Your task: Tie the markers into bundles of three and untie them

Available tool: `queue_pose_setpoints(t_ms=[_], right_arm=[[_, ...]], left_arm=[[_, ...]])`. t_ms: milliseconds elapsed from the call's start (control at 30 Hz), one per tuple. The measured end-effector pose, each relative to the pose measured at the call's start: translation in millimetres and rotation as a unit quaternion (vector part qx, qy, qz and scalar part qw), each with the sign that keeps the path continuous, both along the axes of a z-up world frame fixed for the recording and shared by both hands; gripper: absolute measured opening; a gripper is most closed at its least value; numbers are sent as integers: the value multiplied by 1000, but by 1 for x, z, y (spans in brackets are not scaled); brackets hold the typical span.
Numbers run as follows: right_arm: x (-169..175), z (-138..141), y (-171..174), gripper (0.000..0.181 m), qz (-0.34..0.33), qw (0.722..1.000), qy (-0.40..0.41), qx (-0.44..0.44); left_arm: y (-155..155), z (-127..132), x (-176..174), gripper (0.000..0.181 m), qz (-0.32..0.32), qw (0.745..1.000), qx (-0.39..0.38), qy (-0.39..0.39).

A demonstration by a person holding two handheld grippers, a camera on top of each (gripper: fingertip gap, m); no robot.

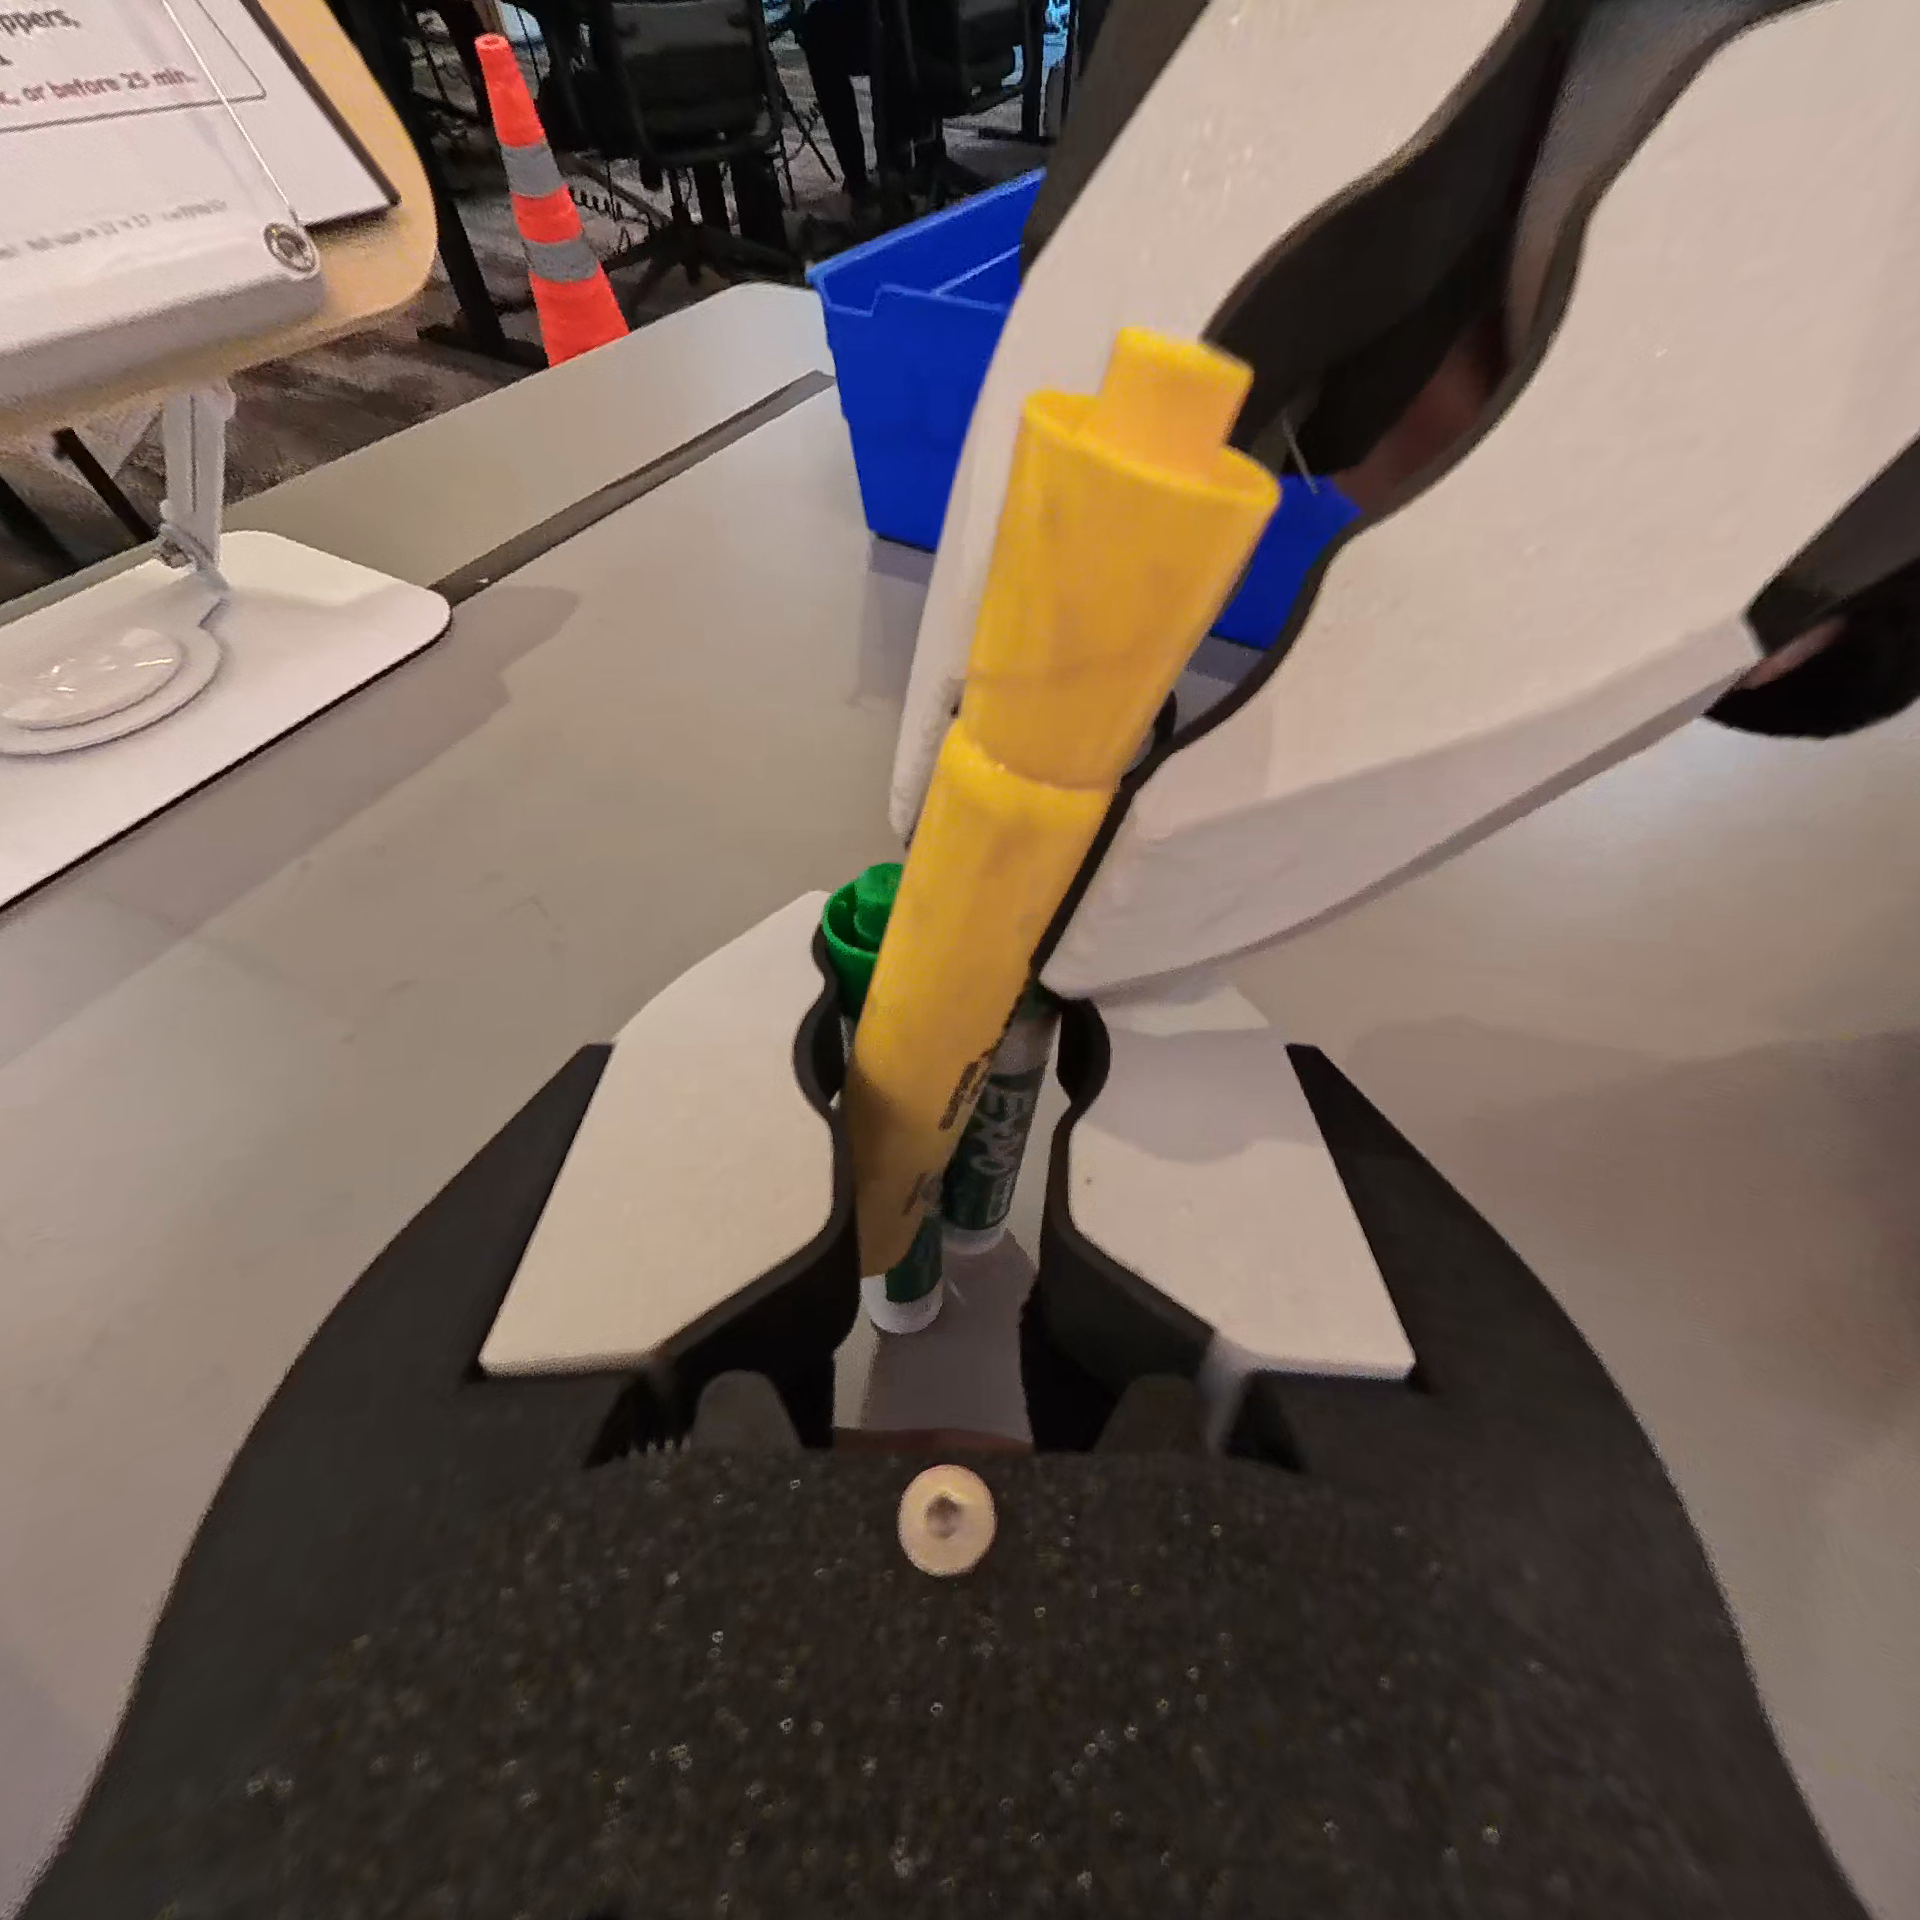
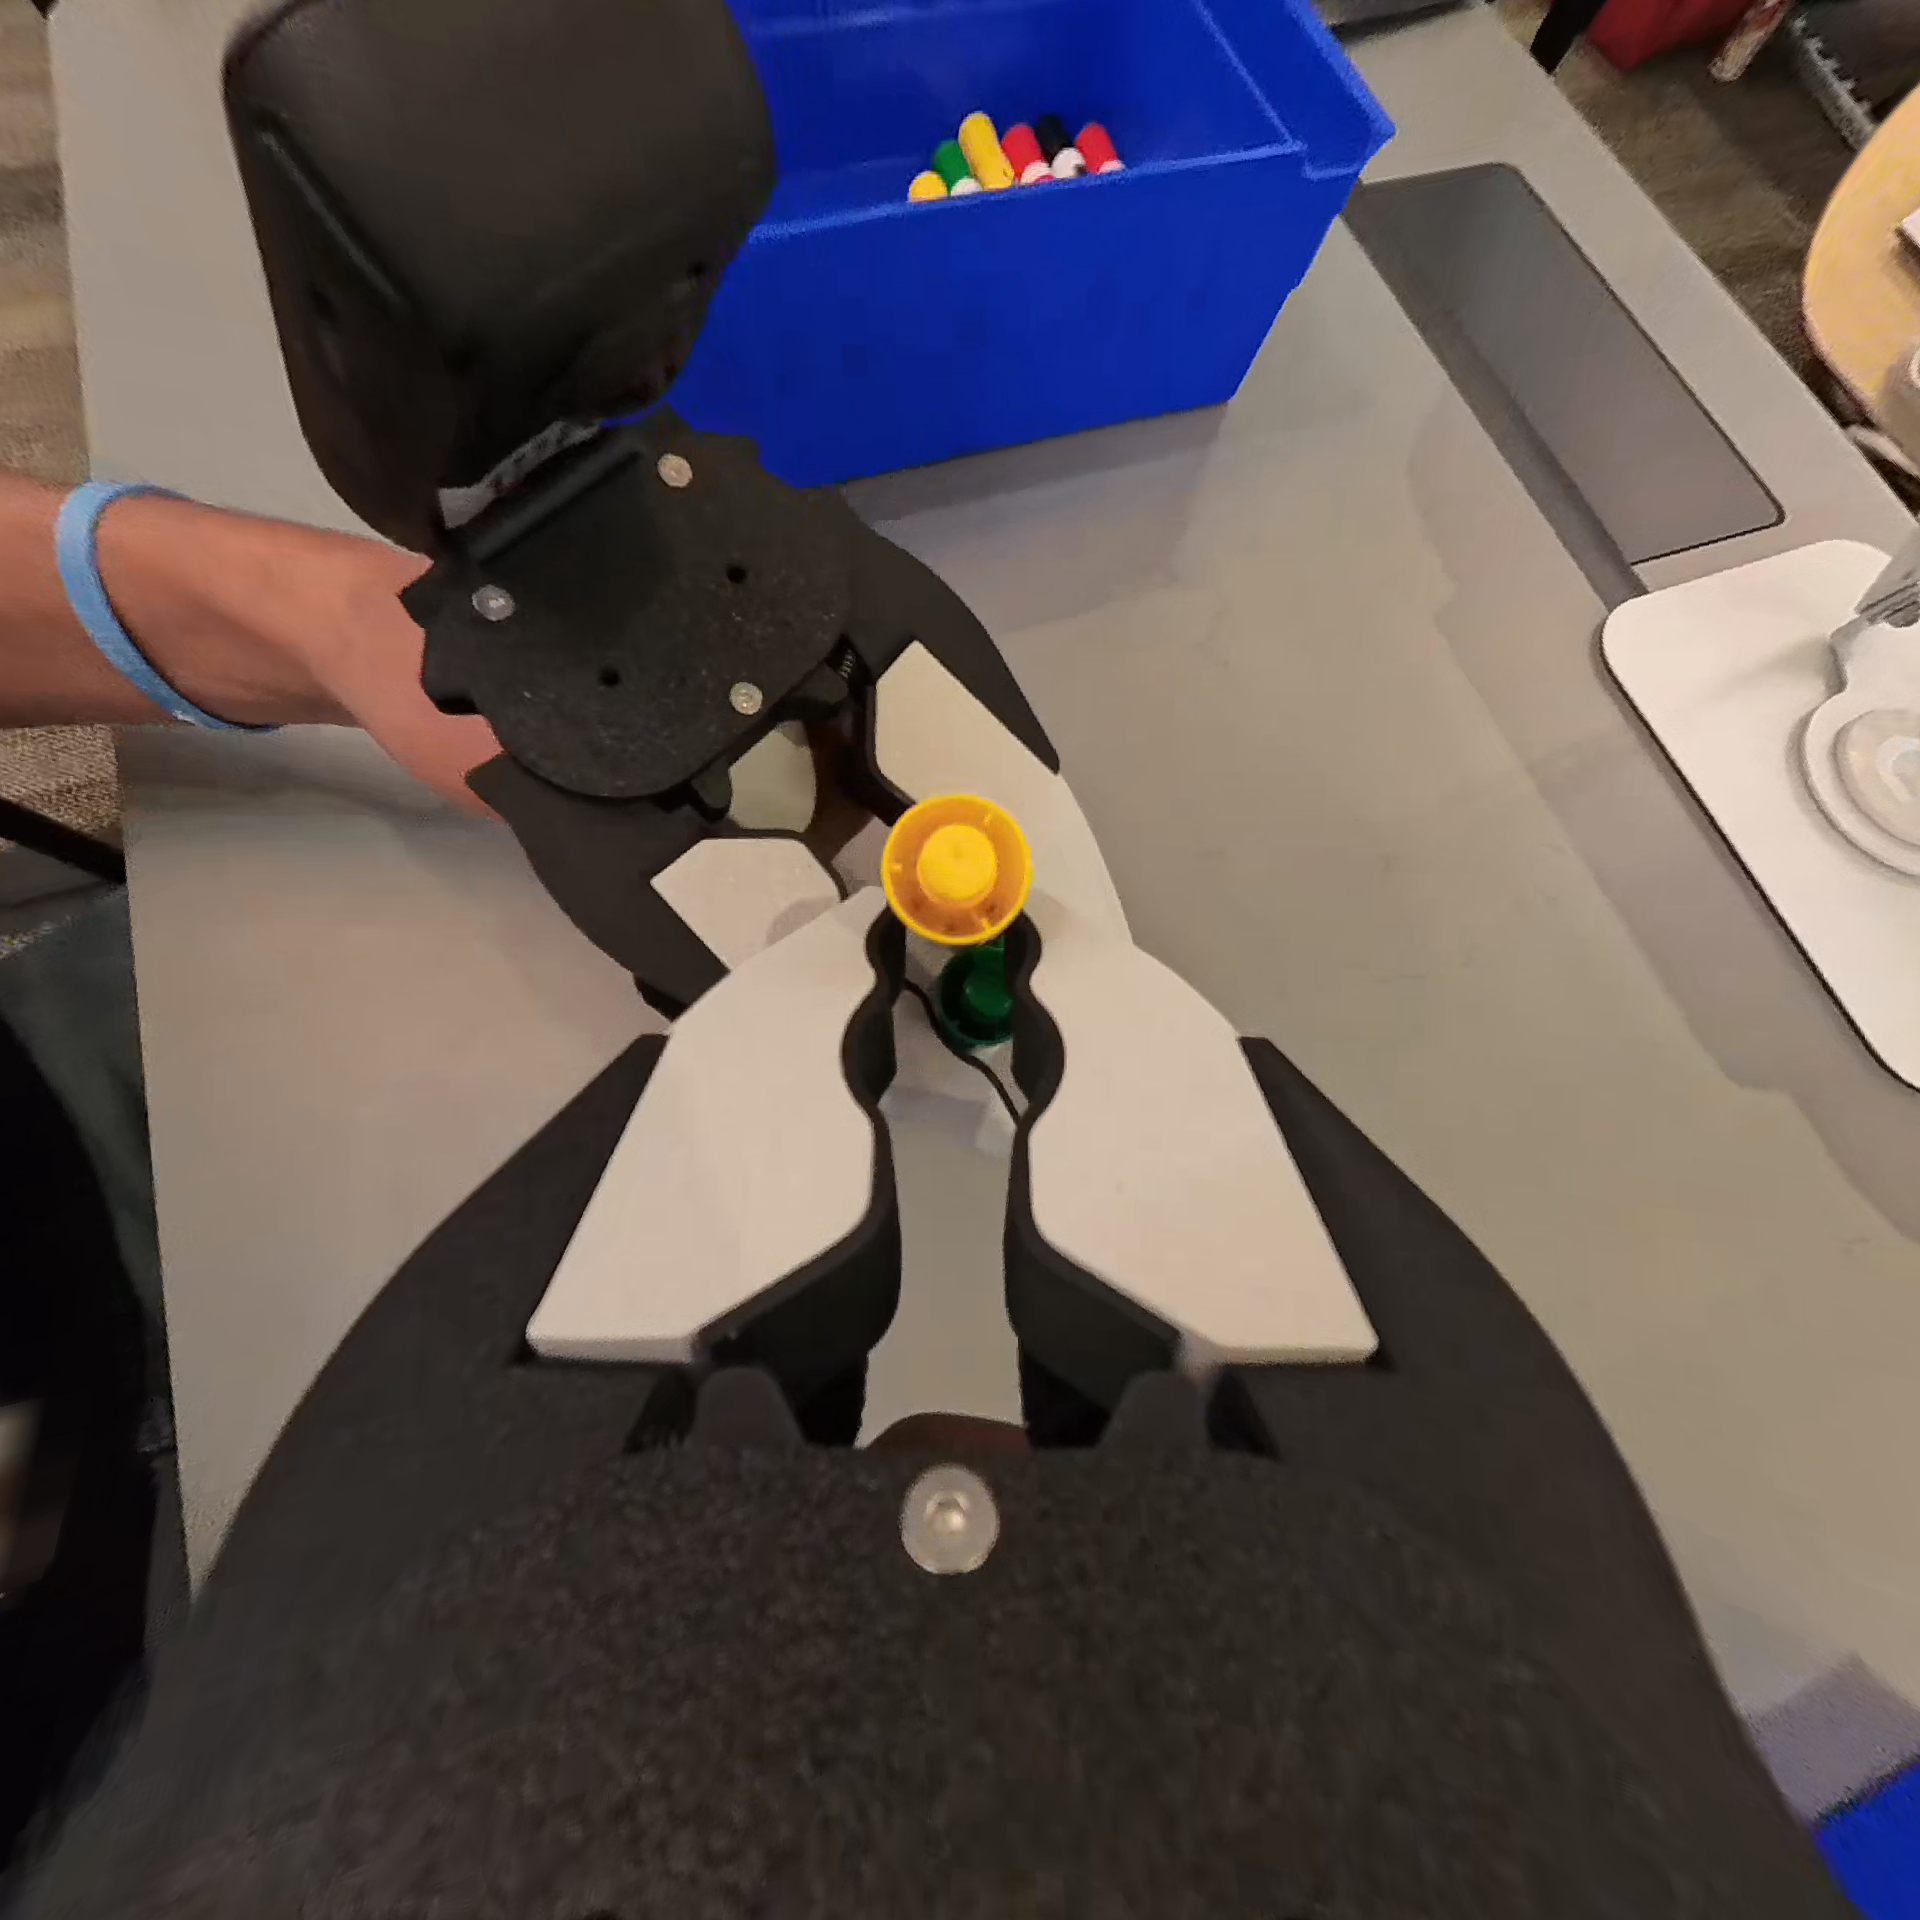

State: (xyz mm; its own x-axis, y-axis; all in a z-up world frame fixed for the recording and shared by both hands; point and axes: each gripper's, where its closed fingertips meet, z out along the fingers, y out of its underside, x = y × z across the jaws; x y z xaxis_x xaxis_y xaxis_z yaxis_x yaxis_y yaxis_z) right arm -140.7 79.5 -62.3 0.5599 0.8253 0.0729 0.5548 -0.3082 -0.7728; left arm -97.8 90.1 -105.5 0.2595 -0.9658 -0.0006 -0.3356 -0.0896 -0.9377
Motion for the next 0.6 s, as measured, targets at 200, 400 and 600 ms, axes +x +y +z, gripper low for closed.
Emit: queue_pose_setpoints(t_ms=[200, 400, 600], right_arm=[[-5, 16, -2, 17, 15, 1000, 9, 15], [23, 75, -16, 17, -24, 986, 156, 61], [64, 47, -17, 17, -88, 986, 131, 58]], left_arm=[[4, 7, -5, 37, 10, 1000, 0, -17], [6, 21, -17, 37, 12, 999, -1, -40], [10, 35, -33, 37, 28, 998, 6, -58]])
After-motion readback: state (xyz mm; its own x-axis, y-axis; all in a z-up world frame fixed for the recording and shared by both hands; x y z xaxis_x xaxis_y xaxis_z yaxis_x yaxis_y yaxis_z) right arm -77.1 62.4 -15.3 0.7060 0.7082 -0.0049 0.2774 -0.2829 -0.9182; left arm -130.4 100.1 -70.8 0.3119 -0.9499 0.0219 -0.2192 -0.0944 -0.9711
